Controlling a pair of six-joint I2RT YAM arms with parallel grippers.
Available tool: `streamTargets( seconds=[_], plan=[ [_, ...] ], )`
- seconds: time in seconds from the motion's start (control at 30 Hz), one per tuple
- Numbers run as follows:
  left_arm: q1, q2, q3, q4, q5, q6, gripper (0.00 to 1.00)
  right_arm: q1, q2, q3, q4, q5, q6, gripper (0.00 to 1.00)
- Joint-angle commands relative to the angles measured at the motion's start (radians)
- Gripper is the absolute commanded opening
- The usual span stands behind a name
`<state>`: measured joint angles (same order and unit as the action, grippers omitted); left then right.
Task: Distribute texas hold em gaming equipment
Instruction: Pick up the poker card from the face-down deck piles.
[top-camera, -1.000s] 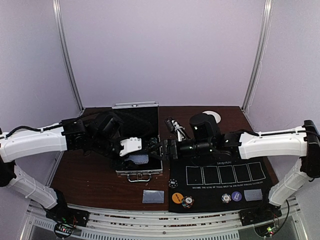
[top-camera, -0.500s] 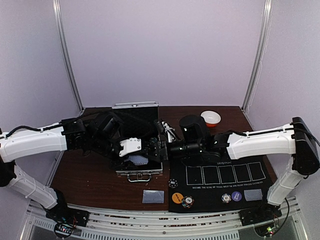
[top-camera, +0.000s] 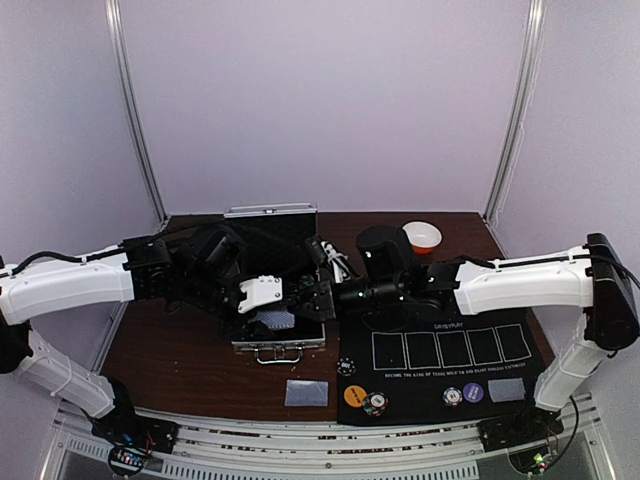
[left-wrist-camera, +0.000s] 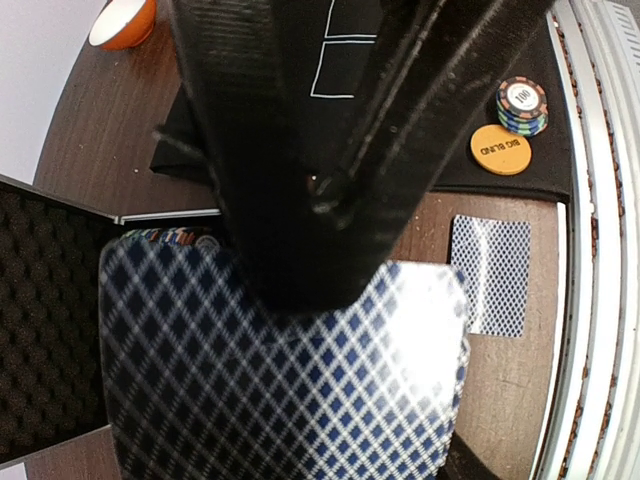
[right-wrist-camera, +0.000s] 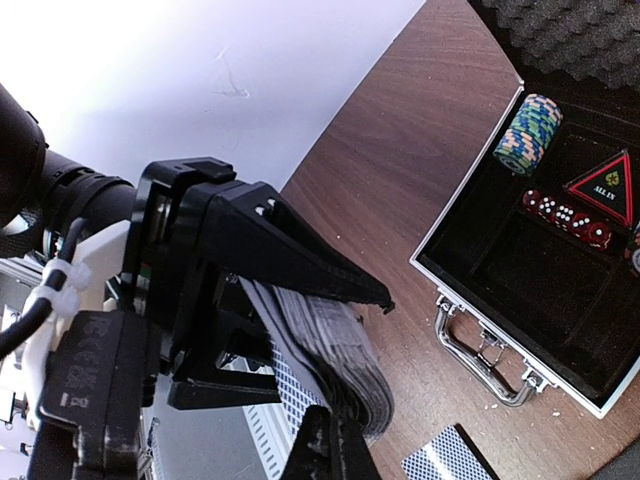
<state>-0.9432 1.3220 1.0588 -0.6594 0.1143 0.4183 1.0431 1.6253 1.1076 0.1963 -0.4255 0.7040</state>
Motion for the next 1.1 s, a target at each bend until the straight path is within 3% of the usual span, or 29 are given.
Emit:
streamTargets(
  seconds=[0.0,0.63,1.07],
  plan=[
    [0.005,0.005,0.024,0.034,-0.003,-0.010,0.52,0.005,-0.026,0.028,-0.029,-0.014,-0.015,0.00],
    [0.007,0.009,0.017,0.040,-0.024,-0.016,0.52,-0.034,-0.207,-0.070,-0.095,0.035,-0.021,0.00],
    [0.016,0.009,0.009,0.040,-0.052,-0.030,0.52,-0.148,-0.434,-0.187,-0.338,0.106,0.117,0.00]
  ],
)
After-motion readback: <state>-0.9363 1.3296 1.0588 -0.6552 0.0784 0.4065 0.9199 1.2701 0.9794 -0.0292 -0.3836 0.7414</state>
